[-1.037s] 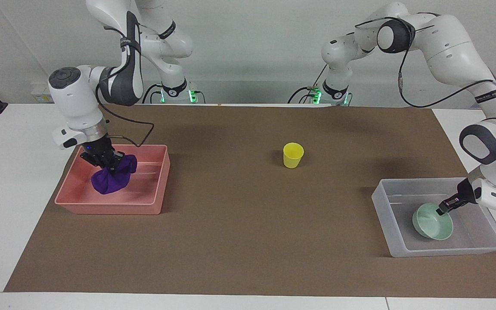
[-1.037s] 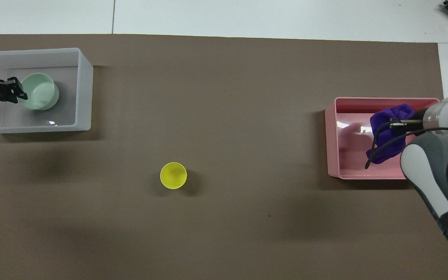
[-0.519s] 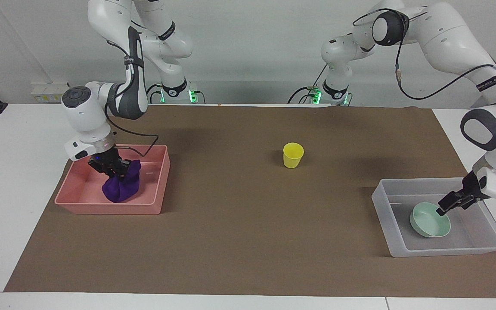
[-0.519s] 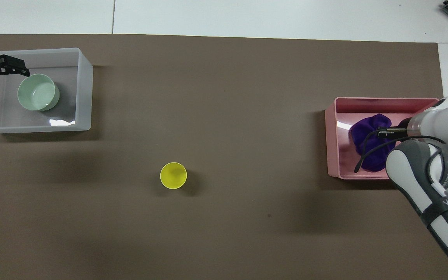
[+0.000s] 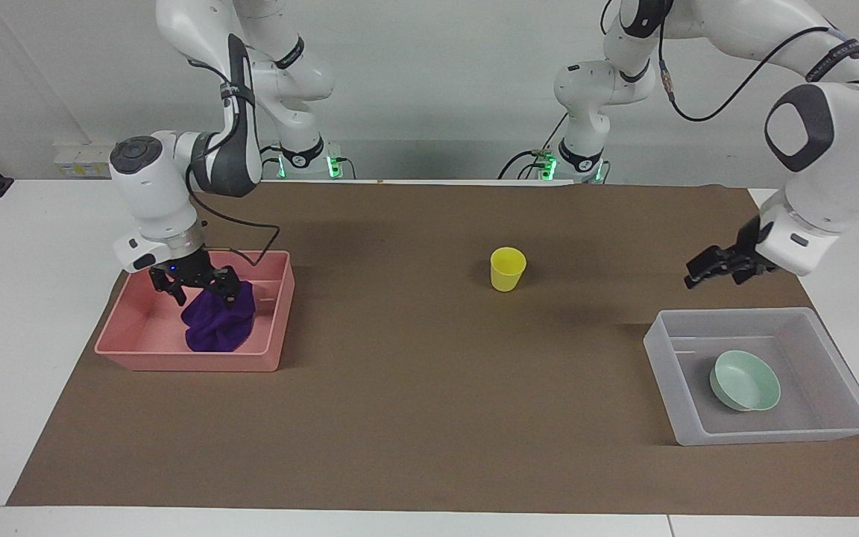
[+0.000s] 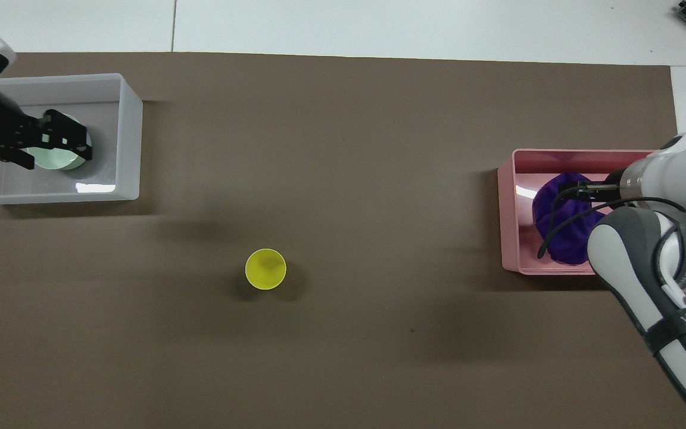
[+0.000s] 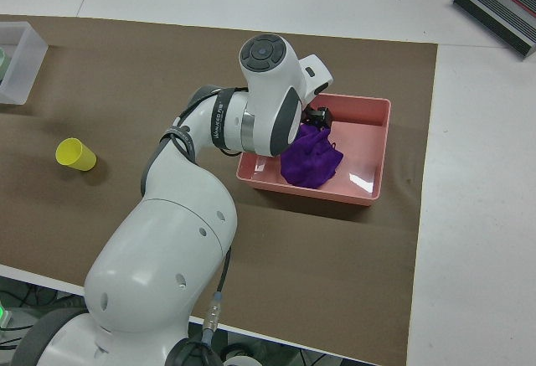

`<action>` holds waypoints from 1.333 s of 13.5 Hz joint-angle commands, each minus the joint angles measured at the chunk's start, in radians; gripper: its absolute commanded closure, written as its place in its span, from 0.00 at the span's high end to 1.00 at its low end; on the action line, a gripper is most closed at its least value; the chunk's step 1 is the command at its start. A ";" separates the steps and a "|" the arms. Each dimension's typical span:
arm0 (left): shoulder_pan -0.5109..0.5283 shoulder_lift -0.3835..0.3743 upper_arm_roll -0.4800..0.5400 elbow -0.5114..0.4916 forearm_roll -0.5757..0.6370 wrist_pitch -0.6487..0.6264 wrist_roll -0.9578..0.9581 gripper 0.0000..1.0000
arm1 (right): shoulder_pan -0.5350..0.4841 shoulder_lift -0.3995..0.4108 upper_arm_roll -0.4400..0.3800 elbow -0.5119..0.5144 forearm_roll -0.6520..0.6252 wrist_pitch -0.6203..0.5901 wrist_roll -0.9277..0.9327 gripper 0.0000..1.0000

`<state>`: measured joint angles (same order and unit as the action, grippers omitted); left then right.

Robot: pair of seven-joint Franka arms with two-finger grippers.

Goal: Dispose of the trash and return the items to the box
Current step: 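Release the bowl with the left gripper while the right gripper releases the cloth, then reach the left gripper to the yellow cup and grasp it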

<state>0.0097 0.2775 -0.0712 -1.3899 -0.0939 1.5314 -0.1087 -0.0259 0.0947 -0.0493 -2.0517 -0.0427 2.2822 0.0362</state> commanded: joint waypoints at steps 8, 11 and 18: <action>-0.335 -0.324 0.014 -0.816 -0.098 0.655 -0.110 1.00 | 0.034 -0.078 0.006 0.355 0.001 -0.548 0.068 1.00; -0.399 -0.311 0.014 -0.900 -0.098 0.763 -0.138 1.00 | 0.024 -0.151 0.003 0.364 0.004 -0.627 0.064 1.00; -0.436 -0.228 0.014 -0.890 -0.096 0.797 -0.213 0.26 | 0.023 -0.162 -0.004 0.440 0.012 -0.745 0.039 1.00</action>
<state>-0.3968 0.0300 -0.0745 -2.2760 -0.1788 2.3035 -0.2908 0.0054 -0.0761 -0.0591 -1.6196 -0.0419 1.5443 0.0920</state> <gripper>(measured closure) 0.264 0.000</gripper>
